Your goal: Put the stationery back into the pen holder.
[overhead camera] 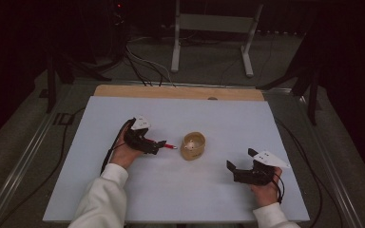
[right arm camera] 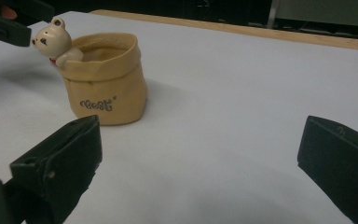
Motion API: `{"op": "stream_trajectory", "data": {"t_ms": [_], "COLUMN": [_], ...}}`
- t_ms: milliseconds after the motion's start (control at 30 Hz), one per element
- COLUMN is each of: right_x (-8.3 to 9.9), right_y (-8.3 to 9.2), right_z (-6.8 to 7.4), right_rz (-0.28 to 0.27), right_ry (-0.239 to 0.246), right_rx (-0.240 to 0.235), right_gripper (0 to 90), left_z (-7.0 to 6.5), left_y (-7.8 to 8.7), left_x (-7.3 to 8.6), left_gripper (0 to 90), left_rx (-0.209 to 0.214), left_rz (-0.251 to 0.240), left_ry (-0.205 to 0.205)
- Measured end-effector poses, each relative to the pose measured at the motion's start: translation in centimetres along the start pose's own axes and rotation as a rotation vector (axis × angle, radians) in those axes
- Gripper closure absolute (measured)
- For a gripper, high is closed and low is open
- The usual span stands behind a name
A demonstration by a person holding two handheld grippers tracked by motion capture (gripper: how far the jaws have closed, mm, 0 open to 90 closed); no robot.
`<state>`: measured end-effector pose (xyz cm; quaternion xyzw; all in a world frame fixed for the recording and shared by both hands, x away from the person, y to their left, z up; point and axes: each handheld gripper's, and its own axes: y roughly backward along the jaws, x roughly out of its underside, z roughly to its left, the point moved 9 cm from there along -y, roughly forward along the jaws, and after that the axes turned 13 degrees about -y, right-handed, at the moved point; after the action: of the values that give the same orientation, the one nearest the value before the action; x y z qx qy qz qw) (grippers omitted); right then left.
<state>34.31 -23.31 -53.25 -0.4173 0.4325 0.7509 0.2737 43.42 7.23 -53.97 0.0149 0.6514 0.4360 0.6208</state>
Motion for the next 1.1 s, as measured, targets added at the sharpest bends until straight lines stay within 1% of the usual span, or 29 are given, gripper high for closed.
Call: {"op": "stream_trajectory", "data": {"t_ms": [67, 167, 267, 333, 400, 500, 533, 567, 600, 667, 733, 800, 833, 867, 900, 933, 967, 1000, 1033, 1067, 1100], "right_x": [0.0, 0.0, 0.0, 0.0, 0.0, 0.1, 0.1, 0.1, 0.1, 0.1, 0.1, 0.1, 0.1, 0.1, 0.1, 0.1, 0.1, 0.1, 0.1, 0.1, 0.1], "right_y": [0.0, 0.0, 0.0, 0.0, 0.0, 0.0, 0.0, 0.0, 0.0, 0.0, -0.1, -0.1, -0.1, -0.1, -0.1, -0.1, -0.1, -0.1, -0.1, -0.1, -0.1], "right_z": [0.0, 0.0, 0.0, 0.0, 0.0, 0.0, 0.0, 0.0, 0.0, 0.0, 0.0, 0.0, -0.1, -0.1, -0.1, -0.1, -0.2, -0.2, -0.2, -0.2, -0.2], "right_rz": [-0.001, 0.001, 0.003, 0.003, 0.003, 0.004, 0.005, 0.006, 0.006, 0.006, 0.008, 0.009, 0.01, 0.009, 0.008, 0.008, 0.008, 0.008, 0.009, 0.009, 0.009], "right_ry": [0.0, 0.0, -0.002, -0.003, -0.002, -0.002, -0.002, -0.003, -0.003, -0.004, -0.003, -0.004, -0.009, -0.011, -0.012, -0.012, -0.014, -0.014, -0.014, -0.014, -0.013], "right_rx": [0.0, 0.0, -0.001, -0.001, -0.001, -0.002, -0.001, -0.002, -0.002, -0.003, -0.002, -0.002, -0.001, 0.0, 0.0, 0.0, -0.001, -0.001, -0.002, -0.002, -0.002], "right_gripper": [0.0, 0.0, 0.0, 0.0, 0.0, 0.0, 0.0, 0.0, 0.0, 0.0, 0.0, 0.0, 0.0, 0.0, 0.0, 0.0, 0.0, 0.0, 0.0, 0.0, 0.0], "left_z": [-0.1, -0.4, -0.7, -1.1, -1.5, -2.0, -2.1, -2.1, -2.1, -2.0, -2.2, -2.3, -2.5, -2.6, -2.8, -2.9, -3.2, -3.4, -3.4, -3.5, -3.6], "left_y": [-0.3, -0.8, -1.2, -1.6, -2.0, -2.6, -2.8, -2.9, -3.1, -3.3, -3.7, -4.3, -4.6, -4.8, -5.1, -5.3, -5.5, -5.6, -5.7, -5.7, -5.6], "left_x": [0.1, 0.2, 0.1, 0.1, 0.1, 0.0, 0.1, 0.1, 0.1, 0.3, 0.6, 0.9, 1.0, 1.1, 1.1, 1.2, 1.1, 1.1, 1.1, 1.1, 1.0], "left_gripper": [0.4, 0.4, 0.4, 0.4, 0.4, 0.4, 0.4, 2.9, 2.9, 5.6, 15.6, 16.2, 21.3, 22.7, 26.4, 26.4, 35.1, 35.1, 43.2, 43.2, 50.3], "left_rx": [0.006, 0.021, 0.035, 0.051, 0.056, 0.077, 0.076, 0.075, 0.077, 0.081, 0.104, 0.117, 0.128, 0.134, 0.134, 0.139, 0.153, 0.155, 0.146, 0.145, 0.154], "left_rz": [0.006, 0.031, 0.045, 0.065, 0.085, 0.097, 0.107, 0.114, 0.114, 0.125, 0.145, 0.175, 0.18, 0.187, 0.197, 0.204, 0.2, 0.2, 0.209, 0.209, 0.208], "left_ry": [0.004, 0.013, 0.017, 0.005, -0.02, -0.028, -0.036, -0.041, -0.038, -0.036, -0.04, -0.04, -0.041, -0.048, -0.056, -0.065, -0.072, -0.082, -0.097, -0.112, -0.12]}}
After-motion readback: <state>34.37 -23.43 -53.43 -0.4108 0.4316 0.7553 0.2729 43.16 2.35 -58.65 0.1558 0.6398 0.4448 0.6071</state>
